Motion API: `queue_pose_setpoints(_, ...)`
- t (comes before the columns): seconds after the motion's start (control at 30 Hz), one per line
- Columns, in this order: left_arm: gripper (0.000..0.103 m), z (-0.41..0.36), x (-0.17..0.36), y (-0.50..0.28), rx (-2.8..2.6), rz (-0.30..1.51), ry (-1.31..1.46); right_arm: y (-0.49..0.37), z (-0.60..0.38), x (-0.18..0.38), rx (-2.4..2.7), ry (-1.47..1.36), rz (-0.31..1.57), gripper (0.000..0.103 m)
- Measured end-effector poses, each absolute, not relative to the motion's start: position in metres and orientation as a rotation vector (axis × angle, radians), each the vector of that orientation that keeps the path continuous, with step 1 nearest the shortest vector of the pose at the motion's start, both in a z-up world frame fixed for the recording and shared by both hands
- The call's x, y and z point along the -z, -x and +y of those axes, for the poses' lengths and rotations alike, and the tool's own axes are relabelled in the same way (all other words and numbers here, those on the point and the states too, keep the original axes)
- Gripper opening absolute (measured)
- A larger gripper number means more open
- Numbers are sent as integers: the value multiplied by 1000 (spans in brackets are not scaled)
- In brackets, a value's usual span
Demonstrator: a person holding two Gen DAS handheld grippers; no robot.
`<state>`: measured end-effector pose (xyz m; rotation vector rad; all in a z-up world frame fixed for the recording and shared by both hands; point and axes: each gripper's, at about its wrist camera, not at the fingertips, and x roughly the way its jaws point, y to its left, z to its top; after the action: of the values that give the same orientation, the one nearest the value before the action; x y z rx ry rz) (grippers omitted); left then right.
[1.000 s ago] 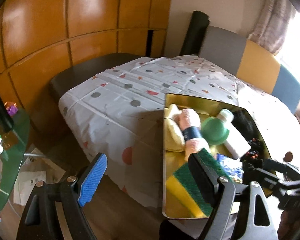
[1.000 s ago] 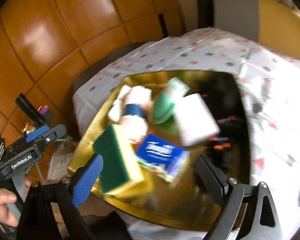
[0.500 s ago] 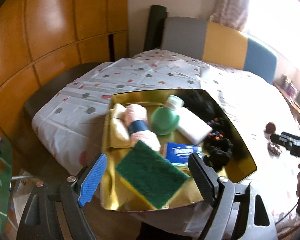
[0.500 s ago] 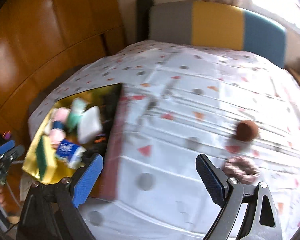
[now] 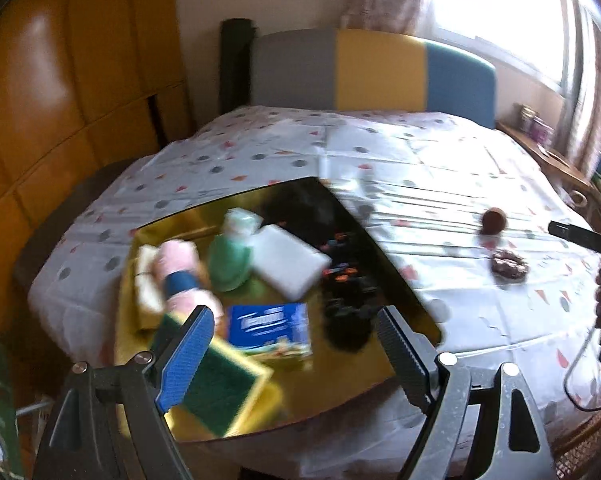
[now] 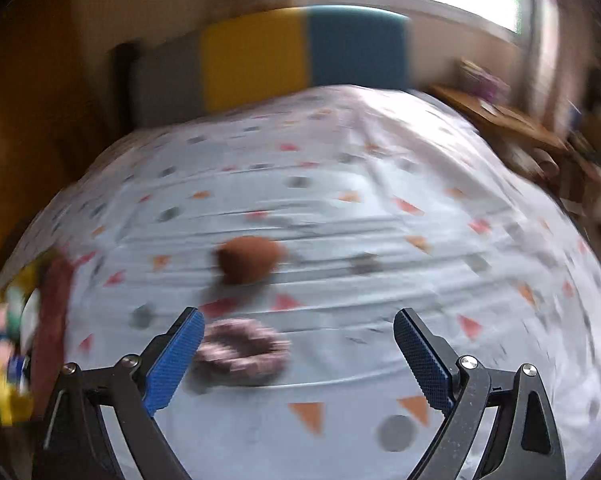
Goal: Organize soft objects
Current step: 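Move both tools back toward the pink scrunchie and brown makeup sponge, then grasp the pink satin scrunchie with the left tool while the right tool grasps the brown makeup sponge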
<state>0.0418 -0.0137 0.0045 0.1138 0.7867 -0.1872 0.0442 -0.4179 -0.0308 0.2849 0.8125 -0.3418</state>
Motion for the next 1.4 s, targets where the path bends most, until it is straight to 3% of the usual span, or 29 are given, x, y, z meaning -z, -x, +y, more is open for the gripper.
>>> queue_pose_setpoints(0.13, 85, -44, -3, -50, 273, 817, -112, -31, -456, 32, 443, -448, 783, 96)
queue_pose_setpoints(0.73, 79, -248, 51, -91, 675, 970, -255, -16, -487, 41, 514, -653, 784, 97)
queue_pose_setpoints(0.9, 85, -292, 68, -105, 713, 965, -288, -14, -490, 41, 500, -689, 769, 98)
queue_pose_setpoints(1.03, 102, -313, 86, -121, 707, 987, -282, -13, -491, 43, 483, -724, 768, 98)
queue_pose_setpoints(1.2, 101, -332, 104, -130, 691, 1010, -330, -15, -491, 43, 462, -745, 766, 98)
queue_pose_setpoints(1.3, 67, -334, 108, -132, 655, 979, -358, -15, -490, 44, 457, -746, 767, 98)
queue_pose_setpoints(1.33, 40, -333, 106, -131, 666, 970, -357, -16, -490, 44, 458, -742, 768, 98)
queue_pose_setpoints(1.37, 26, -331, 104, -131, 680, 971, -349, -16, -489, 44, 459, -738, 769, 98)
queue_pose_setpoints(1.4, 25, -324, 101, -130, 696, 978, -322, -16, -489, 44, 459, -734, 770, 98)
